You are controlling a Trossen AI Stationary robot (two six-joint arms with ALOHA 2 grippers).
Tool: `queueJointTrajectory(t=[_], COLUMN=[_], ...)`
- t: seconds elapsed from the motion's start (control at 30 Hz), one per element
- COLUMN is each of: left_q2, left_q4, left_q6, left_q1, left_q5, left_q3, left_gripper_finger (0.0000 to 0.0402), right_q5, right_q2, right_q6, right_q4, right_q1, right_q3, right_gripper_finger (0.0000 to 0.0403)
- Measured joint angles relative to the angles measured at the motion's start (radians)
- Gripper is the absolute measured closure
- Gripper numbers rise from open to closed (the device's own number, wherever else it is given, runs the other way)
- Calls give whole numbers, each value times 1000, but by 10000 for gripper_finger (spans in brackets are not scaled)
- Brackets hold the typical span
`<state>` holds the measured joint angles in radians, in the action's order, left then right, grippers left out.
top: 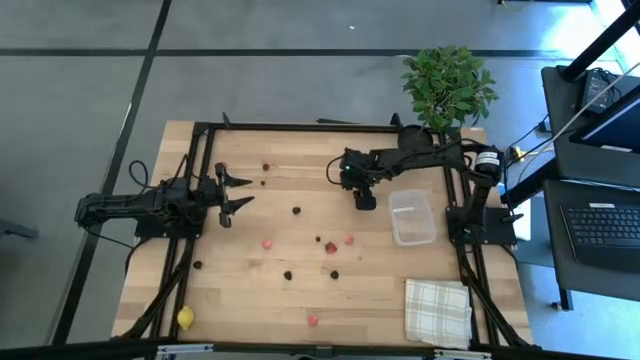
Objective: Pick and placing Produce into tupperware
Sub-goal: Put the top lemon into the transparent bin
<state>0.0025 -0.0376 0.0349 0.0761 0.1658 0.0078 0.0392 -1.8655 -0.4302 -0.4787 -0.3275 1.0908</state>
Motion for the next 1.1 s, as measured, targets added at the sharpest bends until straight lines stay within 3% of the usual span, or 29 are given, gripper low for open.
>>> queueJointTrajectory(t=[0.27,0.43,0.8,1.1], left_q2=[0,0,0,0], left_q4=[0,0,0,0], left_q6=[0,0,0,0], left_q1=[0,0,0,0], left_q5=[0,0,0,0], left_q3=[0,0,0,0], left_gripper_finger=[184,184,184,184], right_q5=[-1,-7,1,35], right_q2=[-9,-9,-10,-18], right_q6=[35,37,68,96], right_q4=[-16,-17,-21,-227], right_q1=[-13,-21,-21,0], right_q3=[2,2,2,152], right_gripper_finger=[168,193,188,193])
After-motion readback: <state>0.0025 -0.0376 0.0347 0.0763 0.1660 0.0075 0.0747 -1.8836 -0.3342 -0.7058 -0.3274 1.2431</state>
